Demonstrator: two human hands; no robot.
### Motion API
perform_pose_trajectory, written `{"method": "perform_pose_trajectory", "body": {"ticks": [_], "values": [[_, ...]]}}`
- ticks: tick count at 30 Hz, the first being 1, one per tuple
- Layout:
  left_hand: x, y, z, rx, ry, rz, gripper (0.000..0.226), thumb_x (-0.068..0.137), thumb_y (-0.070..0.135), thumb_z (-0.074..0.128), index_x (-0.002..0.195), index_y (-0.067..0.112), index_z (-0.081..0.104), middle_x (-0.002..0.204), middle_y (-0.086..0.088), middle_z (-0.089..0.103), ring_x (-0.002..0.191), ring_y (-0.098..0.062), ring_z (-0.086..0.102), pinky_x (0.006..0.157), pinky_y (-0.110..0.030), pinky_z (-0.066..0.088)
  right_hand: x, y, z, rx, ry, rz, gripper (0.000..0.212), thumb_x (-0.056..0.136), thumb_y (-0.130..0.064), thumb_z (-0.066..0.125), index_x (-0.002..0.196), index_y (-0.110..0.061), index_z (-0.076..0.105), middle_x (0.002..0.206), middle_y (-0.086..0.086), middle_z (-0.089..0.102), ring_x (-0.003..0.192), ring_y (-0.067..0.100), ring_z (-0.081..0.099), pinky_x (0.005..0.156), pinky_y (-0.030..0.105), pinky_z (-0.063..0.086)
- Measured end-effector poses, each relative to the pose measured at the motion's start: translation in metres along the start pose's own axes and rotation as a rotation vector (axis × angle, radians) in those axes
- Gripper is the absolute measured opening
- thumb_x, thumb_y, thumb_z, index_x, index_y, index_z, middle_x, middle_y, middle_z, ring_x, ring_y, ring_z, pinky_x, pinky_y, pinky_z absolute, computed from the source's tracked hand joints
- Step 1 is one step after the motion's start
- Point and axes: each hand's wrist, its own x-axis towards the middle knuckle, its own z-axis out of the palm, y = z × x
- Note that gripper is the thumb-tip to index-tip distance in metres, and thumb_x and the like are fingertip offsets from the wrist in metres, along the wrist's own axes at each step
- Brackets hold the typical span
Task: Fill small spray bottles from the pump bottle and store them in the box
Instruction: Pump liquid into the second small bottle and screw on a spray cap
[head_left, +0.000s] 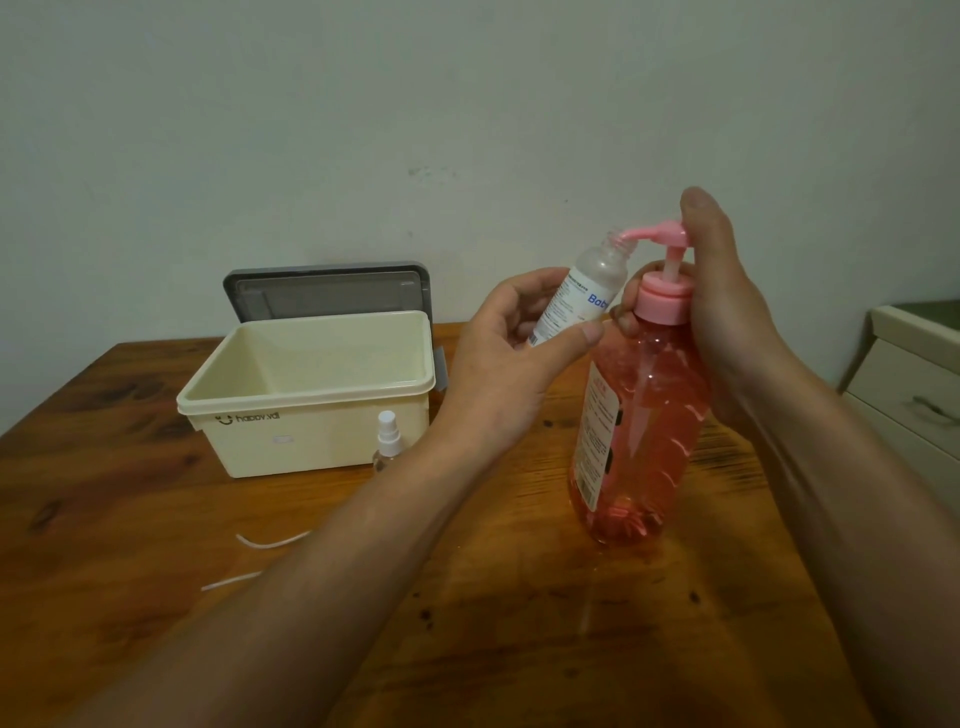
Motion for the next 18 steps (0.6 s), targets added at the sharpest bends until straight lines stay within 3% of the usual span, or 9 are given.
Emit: {"method": "perform_pose_trajectory", "body": {"ticks": [4, 7, 10, 14, 18], "values": [[-0.0007, 0.0004, 0.0023, -0.013, -0.012, -0.014, 0.045, 0.082, 0.016, 0.075, 0.122, 0.025, 0.056, 0.115, 0.002, 0.067, 0.104, -0.010, 0.064, 0.085, -0.022, 0.055, 0.0008, 0.0003, -0.0007, 0.019, -0.026, 0.012, 0.057, 0.094, -0.069, 0.031, 0.082, -0.033, 0.073, 0.056, 0.003, 0.058, 0.047, 0.015, 0.057, 0.055, 0.025, 0.049], [-0.0012, 0.0006, 0.0035, -0.024, -0.017, -0.015, 0.046, 0.082, 0.015, 0.074, 0.123, 0.022, 0.057, 0.116, 0.002, 0.067, 0.104, -0.010, 0.064, 0.082, -0.019, 0.055, 0.0022, 0.0012, -0.0018, 0.034, -0.021, 0.036, 0.057, 0.095, -0.066, 0.034, 0.085, -0.024, 0.071, 0.056, 0.005, 0.059, 0.047, 0.016, 0.056, 0.054, 0.025, 0.049], [-0.0009, -0.0021, 0.0015, -0.005, -0.009, -0.014, 0.044, 0.082, 0.015, 0.075, 0.123, 0.021, 0.058, 0.116, 0.002, 0.067, 0.105, -0.012, 0.063, 0.082, -0.020, 0.055, 0.0049, 0.0028, -0.0025, 0.020, 0.007, 0.068, 0.053, 0.095, -0.056, 0.038, 0.078, -0.013, 0.064, 0.056, 0.007, 0.059, 0.043, 0.018, 0.053, 0.051, 0.025, 0.045], [-0.0007, -0.0049, -0.0023, 0.008, -0.003, -0.007, 0.042, 0.082, 0.014, 0.074, 0.121, 0.023, 0.060, 0.116, 0.003, 0.067, 0.107, -0.012, 0.063, 0.081, -0.018, 0.054, 0.0080, 0.0047, -0.0017, -0.019, 0.023, 0.054, 0.051, 0.094, -0.045, 0.037, 0.063, -0.011, 0.059, 0.055, 0.008, 0.058, 0.046, 0.020, 0.049, 0.051, 0.027, 0.041], [-0.0005, -0.0037, -0.0013, 0.015, -0.006, 0.001, 0.041, 0.083, 0.015, 0.074, 0.120, 0.025, 0.060, 0.115, 0.005, 0.067, 0.105, -0.009, 0.063, 0.081, -0.018, 0.054, 0.0061, 0.0043, -0.0028, 0.004, 0.012, 0.058, 0.055, 0.095, -0.052, 0.039, 0.062, -0.014, 0.062, 0.054, 0.007, 0.059, 0.044, 0.018, 0.052, 0.049, 0.025, 0.043]]}}
